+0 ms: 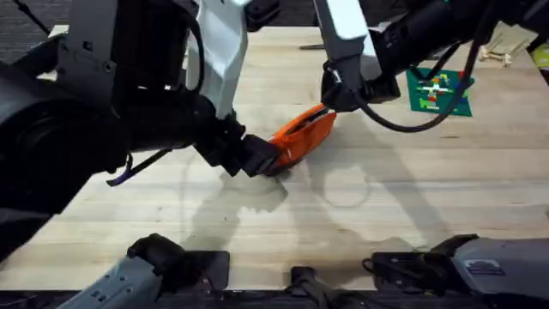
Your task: Unzip the bag, pick up the pens from the table one at a time and place them inside, then zip the bag closed.
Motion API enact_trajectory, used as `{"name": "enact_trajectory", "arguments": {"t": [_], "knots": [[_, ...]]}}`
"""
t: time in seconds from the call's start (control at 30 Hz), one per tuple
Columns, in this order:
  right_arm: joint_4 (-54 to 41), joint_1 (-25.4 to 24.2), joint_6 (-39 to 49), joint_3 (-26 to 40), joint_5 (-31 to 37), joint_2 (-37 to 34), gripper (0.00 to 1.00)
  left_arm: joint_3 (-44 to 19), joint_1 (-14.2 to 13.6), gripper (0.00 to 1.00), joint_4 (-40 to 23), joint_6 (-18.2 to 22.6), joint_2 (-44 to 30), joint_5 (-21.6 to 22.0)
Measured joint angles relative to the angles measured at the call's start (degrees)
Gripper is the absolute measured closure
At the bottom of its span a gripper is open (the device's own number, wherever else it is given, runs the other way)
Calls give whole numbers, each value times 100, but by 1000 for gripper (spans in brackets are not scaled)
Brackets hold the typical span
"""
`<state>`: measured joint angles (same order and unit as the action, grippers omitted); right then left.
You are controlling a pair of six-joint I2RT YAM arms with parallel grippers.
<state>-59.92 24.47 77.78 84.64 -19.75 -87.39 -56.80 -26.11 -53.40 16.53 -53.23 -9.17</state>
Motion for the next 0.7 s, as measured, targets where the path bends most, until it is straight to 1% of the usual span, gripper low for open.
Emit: {"name": "enact_trajectory", "arguments": {"t": [0.5,0.53,0.7], "knots": [[28,0,157,7,0,-514,971,0,0,8,-2,0,0,1],[26,0,161,7,0,-674,971,0,0,7,-2,0,0,0],[28,2,175,7,0,-882,971,0,0,7,-2,0,0,0]]}}
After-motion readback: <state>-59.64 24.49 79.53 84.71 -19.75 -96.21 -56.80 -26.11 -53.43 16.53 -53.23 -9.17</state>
